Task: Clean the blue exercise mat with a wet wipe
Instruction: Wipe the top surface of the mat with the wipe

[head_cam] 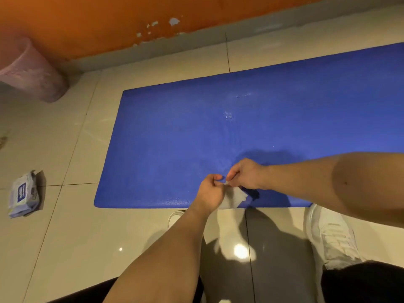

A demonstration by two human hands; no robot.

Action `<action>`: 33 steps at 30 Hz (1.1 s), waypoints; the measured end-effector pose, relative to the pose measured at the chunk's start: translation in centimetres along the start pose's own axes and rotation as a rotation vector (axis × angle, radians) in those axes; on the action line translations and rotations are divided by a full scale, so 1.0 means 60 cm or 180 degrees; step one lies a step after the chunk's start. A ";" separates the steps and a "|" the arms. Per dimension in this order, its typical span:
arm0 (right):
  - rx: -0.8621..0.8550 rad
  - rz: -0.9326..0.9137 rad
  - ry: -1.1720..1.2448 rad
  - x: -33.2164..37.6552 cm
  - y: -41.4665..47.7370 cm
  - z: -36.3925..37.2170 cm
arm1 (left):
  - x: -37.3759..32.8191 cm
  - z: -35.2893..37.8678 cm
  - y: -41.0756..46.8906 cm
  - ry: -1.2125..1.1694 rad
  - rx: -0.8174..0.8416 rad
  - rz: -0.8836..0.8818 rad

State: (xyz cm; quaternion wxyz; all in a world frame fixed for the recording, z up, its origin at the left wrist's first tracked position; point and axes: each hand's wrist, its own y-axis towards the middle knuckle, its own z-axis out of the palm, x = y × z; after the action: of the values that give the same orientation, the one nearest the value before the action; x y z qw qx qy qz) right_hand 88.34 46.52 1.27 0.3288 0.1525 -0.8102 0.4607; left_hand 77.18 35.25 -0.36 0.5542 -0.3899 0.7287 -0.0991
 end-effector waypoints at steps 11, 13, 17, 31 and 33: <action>-0.0064 -0.0049 -0.0144 -0.027 0.093 -0.020 | 0.028 -0.008 0.063 0.0004 -0.0594 0.0023; -0.0347 -0.0072 -0.0337 -0.040 0.105 -0.026 | 0.033 -0.014 0.092 0.0081 -0.0742 0.0001; -0.0758 -0.0311 -0.0887 -0.076 0.108 -0.052 | 0.036 -0.034 0.136 0.0513 -0.1099 0.0007; -0.0213 -0.0371 -0.3158 -0.140 0.117 -0.041 | 0.087 0.040 0.121 0.2032 -0.1451 0.1032; -0.0264 -0.0370 -0.3141 -0.146 0.121 -0.035 | 0.092 0.045 0.123 0.2123 -0.1329 0.1116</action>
State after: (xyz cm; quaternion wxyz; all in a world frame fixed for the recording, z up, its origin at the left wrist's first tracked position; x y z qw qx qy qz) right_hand 91.60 51.64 -8.56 -0.0629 0.3840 -0.8770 0.2820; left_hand 75.72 37.26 -9.64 0.2060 -0.3104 0.9277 0.0255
